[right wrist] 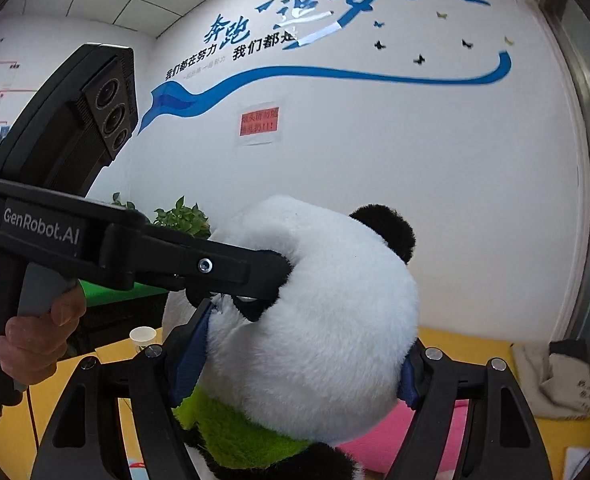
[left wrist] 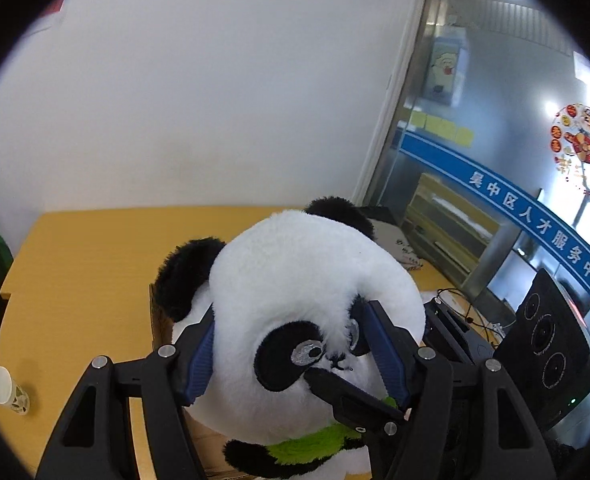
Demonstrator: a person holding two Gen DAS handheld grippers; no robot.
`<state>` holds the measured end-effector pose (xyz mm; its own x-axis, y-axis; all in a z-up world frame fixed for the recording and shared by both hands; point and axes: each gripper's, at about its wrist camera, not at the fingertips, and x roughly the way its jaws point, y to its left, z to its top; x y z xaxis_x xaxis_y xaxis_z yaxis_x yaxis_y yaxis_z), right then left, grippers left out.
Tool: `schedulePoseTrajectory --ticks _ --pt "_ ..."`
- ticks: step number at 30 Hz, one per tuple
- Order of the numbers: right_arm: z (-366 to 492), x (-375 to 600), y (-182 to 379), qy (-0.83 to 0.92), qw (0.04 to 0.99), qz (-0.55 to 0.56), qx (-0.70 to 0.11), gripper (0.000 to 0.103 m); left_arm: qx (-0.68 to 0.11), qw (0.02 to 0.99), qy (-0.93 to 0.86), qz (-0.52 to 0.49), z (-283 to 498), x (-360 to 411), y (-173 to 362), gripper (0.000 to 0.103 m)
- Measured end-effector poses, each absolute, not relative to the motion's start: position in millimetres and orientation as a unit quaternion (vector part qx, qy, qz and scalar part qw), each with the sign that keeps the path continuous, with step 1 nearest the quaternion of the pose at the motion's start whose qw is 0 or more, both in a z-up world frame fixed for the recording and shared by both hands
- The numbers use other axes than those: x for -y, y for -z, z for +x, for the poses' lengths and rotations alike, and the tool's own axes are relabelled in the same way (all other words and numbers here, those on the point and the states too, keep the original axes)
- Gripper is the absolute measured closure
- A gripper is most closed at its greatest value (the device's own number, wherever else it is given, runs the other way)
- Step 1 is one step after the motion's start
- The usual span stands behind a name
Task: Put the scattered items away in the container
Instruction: 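Lift the panda plush with both grippers and lower it into the box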
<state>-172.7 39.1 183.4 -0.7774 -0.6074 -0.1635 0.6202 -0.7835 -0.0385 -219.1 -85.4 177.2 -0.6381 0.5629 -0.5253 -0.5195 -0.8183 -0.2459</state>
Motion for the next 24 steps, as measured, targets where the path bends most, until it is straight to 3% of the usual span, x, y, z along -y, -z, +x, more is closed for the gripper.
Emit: schedulePoseTrajectory --ticks 13,18,24 --pt "-284.3 -11.7 -23.3 0.907 0.313 0.268 0.082 0.022 0.069 0.236 -0.862 -0.443 -304.5 84.4 -23.3 0.036" --pt "-300.6 -3.3 -14.0 0.892 0.280 0.348 0.067 0.022 0.079 0.235 -0.854 -0.457 -311.7 78.6 -4.8 0.034" --pt "-315.9 13.4 -14.0 0.883 0.254 0.394 0.018 0.012 0.071 0.215 -0.864 -0.449 -318.1 84.8 -13.3 0.035"
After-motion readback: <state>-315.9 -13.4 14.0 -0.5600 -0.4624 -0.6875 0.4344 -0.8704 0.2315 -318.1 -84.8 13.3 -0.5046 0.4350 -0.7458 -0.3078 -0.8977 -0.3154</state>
